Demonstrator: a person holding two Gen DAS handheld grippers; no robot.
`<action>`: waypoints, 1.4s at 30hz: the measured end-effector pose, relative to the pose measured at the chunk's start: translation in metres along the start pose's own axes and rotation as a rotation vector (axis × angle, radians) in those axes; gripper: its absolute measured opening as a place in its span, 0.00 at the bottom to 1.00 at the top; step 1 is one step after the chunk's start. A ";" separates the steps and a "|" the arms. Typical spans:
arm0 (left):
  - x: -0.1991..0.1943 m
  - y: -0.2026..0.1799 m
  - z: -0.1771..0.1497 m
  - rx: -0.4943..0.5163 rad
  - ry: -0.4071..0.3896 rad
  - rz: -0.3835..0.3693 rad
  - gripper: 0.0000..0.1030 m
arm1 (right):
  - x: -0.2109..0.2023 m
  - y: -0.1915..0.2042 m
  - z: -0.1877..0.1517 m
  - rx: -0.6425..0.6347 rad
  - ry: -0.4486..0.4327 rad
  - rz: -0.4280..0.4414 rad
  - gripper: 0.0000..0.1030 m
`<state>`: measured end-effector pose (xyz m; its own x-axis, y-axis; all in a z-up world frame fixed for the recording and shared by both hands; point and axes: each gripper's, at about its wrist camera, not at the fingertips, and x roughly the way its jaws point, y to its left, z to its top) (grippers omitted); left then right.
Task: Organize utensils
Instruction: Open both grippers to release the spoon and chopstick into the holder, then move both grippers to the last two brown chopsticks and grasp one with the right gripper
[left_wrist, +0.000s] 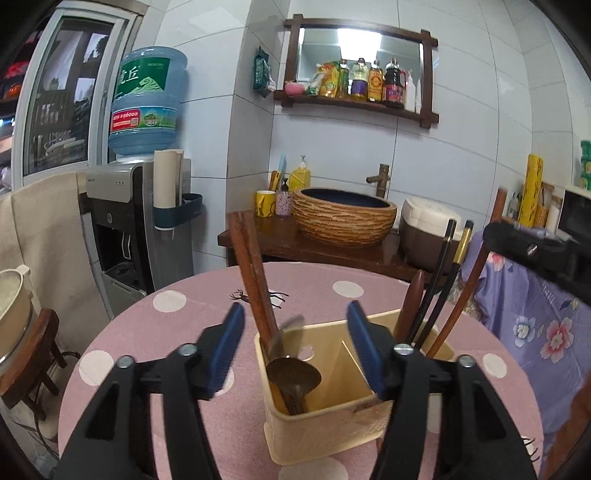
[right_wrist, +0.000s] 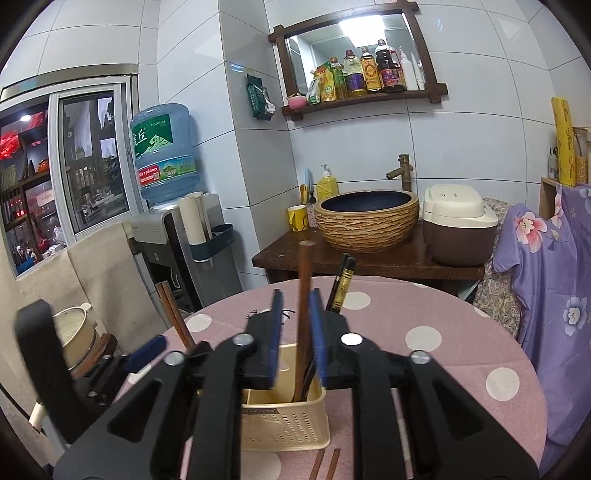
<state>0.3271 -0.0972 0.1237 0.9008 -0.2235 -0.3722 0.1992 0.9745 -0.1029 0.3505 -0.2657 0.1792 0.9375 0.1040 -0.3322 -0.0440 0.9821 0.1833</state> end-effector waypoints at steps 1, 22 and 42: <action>-0.006 0.002 -0.001 -0.011 -0.009 -0.009 0.63 | -0.002 0.000 -0.002 0.001 -0.003 0.001 0.32; -0.043 0.035 -0.110 -0.109 0.280 -0.042 0.94 | -0.023 -0.022 -0.130 -0.010 0.302 -0.107 0.54; -0.043 0.033 -0.147 -0.013 0.397 0.011 0.91 | 0.024 -0.037 -0.187 0.057 0.582 -0.094 0.39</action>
<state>0.2386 -0.0587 0.0006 0.6828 -0.2058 -0.7010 0.1834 0.9771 -0.1082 0.3105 -0.2700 -0.0088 0.5919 0.1024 -0.7994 0.0633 0.9829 0.1728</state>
